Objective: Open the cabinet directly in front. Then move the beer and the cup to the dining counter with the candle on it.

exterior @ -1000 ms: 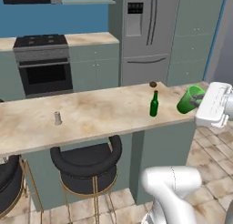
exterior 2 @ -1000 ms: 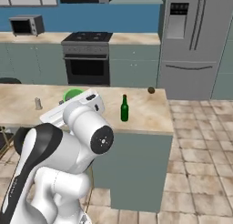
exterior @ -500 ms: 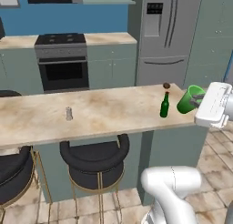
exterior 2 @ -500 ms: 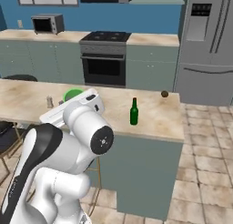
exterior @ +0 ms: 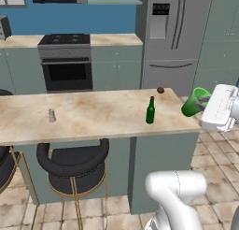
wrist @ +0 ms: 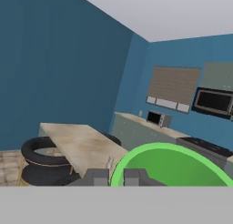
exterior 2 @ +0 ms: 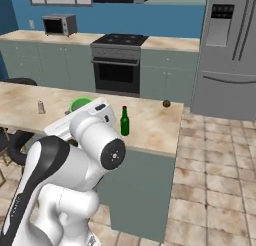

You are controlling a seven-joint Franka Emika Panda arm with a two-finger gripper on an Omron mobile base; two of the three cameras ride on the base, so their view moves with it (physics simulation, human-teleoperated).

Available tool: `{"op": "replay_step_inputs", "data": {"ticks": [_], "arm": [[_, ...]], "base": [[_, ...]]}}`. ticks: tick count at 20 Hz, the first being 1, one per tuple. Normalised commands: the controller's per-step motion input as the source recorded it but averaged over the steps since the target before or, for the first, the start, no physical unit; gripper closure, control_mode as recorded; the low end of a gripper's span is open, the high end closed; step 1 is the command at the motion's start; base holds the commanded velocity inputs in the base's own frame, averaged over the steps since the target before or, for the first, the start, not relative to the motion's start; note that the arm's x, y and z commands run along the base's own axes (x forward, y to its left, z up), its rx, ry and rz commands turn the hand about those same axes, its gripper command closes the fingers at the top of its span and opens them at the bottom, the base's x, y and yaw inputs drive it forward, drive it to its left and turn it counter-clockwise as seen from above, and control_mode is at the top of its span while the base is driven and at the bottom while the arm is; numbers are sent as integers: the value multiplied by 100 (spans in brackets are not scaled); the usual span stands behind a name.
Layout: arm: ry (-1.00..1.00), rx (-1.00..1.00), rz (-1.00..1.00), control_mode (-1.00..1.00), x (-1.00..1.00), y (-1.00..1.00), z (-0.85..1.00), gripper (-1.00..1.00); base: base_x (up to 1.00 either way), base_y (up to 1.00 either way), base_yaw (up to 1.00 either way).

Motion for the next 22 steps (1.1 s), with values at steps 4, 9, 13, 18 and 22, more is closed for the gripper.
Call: {"op": "replay_step_inputs", "data": {"ticks": [4, 9, 13, 18, 22], "arm": [[0, 0, 0, 100, 0, 0, 0, 100], [0, 0, 0, 100, 0, 0, 0, 100], [0, 0, 0, 100, 0, 0, 0, 100], [0, 0, 0, 100, 0, 0, 0, 100], [0, 0, 0, 100, 0, 0, 0, 100]], "base": [[8, 0, 0], [42, 20, 0], [39, 26, 0], [32, 33, 0], [61, 33, 0]]}}
